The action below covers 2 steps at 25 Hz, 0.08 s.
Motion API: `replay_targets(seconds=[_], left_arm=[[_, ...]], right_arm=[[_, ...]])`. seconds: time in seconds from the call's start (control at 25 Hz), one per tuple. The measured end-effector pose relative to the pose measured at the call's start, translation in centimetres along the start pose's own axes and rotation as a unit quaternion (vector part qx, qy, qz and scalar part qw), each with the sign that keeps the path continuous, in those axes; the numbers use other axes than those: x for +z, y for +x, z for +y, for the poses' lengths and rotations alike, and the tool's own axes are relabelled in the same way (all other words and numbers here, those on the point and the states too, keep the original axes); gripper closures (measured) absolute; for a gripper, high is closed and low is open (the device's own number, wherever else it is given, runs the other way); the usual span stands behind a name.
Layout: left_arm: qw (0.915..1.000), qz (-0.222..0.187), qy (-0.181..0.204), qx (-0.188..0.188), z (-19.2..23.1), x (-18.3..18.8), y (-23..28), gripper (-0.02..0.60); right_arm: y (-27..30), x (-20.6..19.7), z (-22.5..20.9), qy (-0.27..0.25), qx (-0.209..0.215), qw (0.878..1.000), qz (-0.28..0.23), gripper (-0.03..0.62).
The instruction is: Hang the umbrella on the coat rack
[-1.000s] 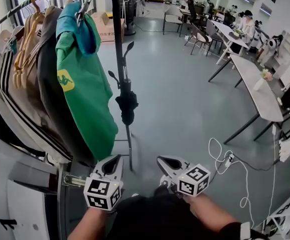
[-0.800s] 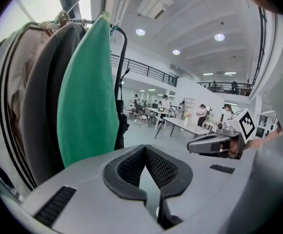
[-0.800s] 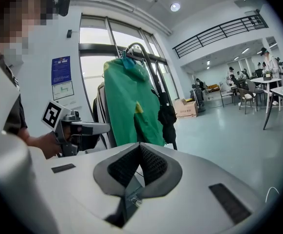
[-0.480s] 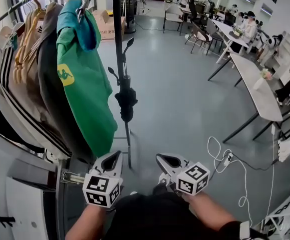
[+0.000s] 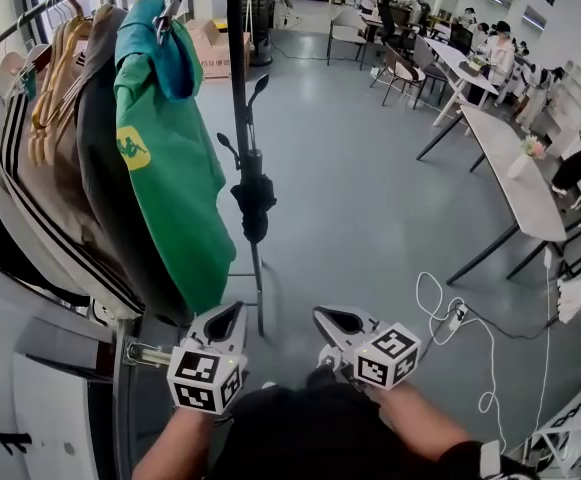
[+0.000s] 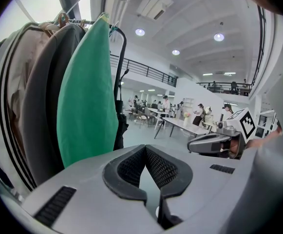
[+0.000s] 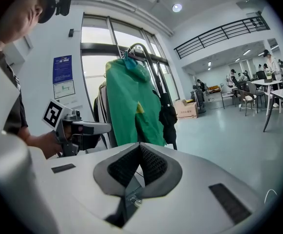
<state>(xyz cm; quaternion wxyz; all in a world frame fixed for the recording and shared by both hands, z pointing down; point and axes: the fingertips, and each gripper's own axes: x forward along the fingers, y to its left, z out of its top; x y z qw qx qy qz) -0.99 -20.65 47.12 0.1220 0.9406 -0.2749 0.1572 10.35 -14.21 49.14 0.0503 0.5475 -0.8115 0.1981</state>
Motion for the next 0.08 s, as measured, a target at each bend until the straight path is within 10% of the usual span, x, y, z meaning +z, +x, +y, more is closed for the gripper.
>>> replay_targets(seconds=[0.08], left_arm=[[1.0, 0.0, -0.002, 0.001, 0.1, 0.03, -0.09, 0.566]], right_arm=[[-0.01, 0.01, 0.13, -0.002, 0.001, 1.0, 0.001, 0.585]])
